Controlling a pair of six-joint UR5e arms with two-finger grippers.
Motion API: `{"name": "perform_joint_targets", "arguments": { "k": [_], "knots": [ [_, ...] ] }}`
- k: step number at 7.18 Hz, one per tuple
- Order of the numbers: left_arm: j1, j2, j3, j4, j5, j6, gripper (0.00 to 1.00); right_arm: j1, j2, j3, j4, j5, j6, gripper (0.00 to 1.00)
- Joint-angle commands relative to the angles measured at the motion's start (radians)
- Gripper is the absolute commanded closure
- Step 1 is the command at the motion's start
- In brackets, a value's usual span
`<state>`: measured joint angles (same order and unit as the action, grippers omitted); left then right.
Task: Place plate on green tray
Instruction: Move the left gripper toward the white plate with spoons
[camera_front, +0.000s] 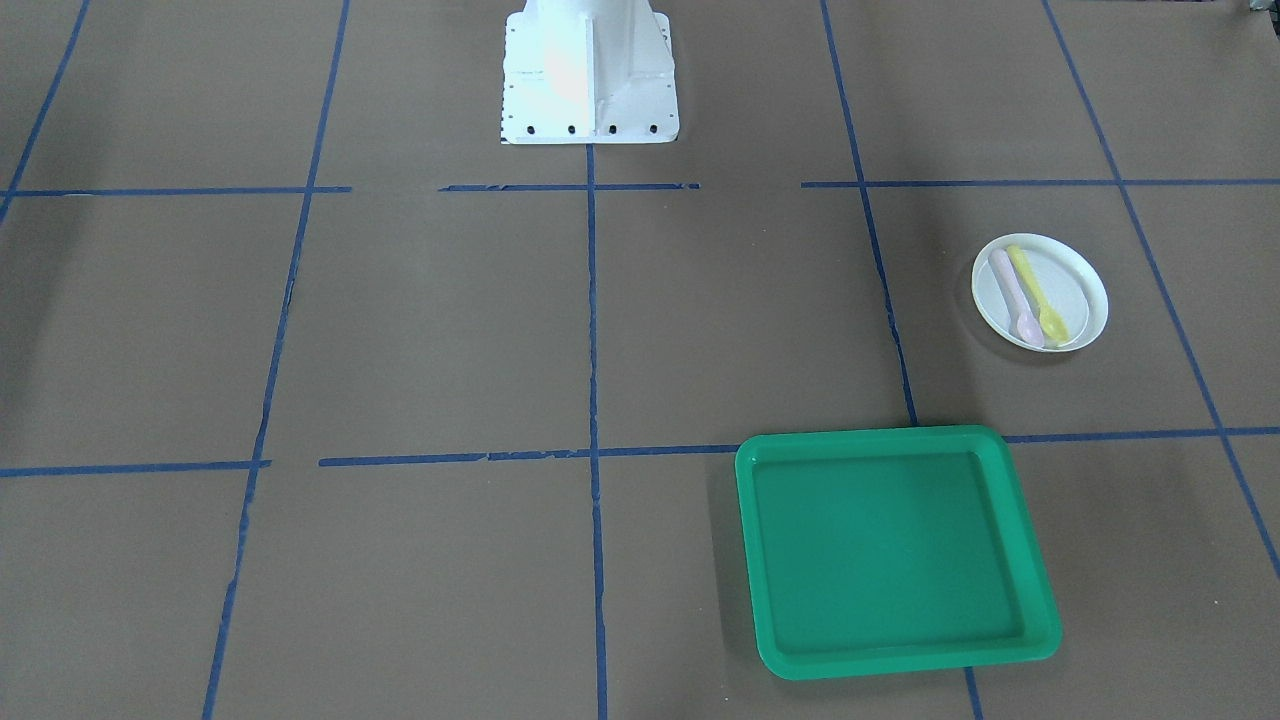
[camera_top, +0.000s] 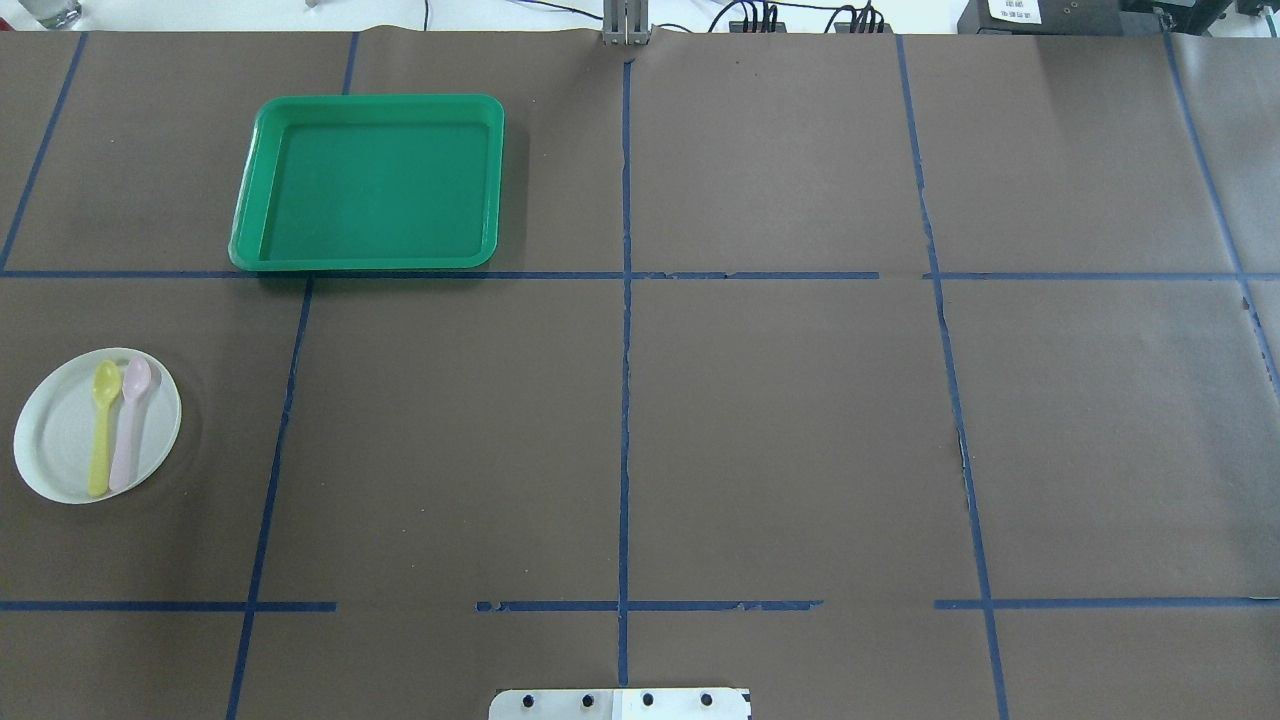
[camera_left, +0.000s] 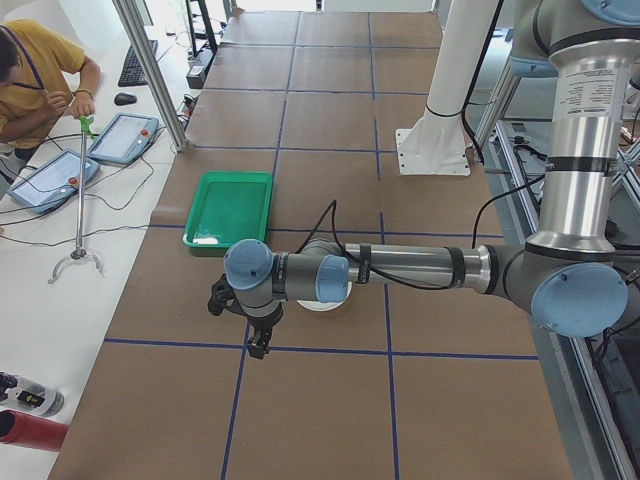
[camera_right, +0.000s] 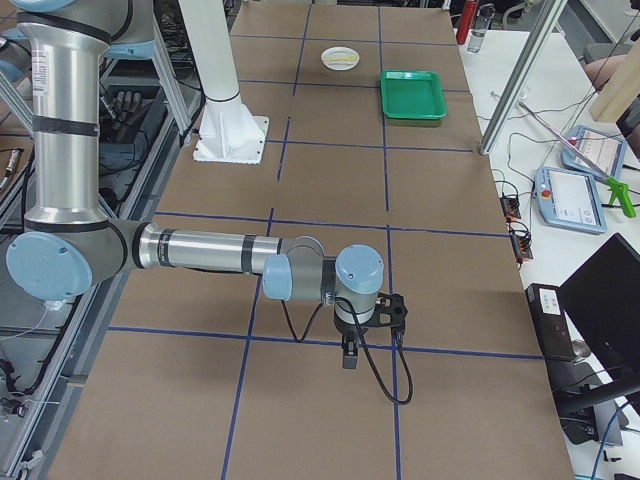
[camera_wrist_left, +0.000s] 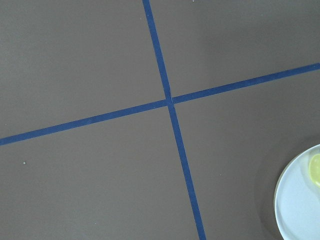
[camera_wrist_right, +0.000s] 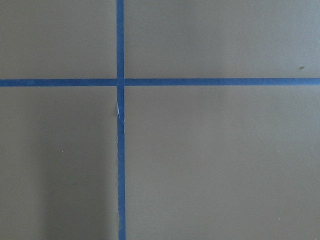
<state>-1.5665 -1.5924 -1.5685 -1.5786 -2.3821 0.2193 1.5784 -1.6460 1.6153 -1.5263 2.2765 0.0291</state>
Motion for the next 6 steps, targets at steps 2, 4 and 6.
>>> {"name": "perform_joint_targets", "arguments": {
  "k": [2, 4, 6],
  "knots": [
    [0.000, 0.000, 0.002, 0.000, -0.023, -0.002, 0.00, 0.000, 0.000, 0.000, 0.000, 0.000, 0.000, 0.00],
    [0.002, 0.025, -0.033, -0.006, 0.035, 0.003, 0.00, 0.000, 0.000, 0.000, 0.000, 0.000, 0.000, 0.00],
    [-0.001, 0.061, -0.030, -0.027, 0.025, 0.009, 0.00, 0.000, 0.000, 0.000, 0.000, 0.000, 0.000, 0.00]
  ]
}}
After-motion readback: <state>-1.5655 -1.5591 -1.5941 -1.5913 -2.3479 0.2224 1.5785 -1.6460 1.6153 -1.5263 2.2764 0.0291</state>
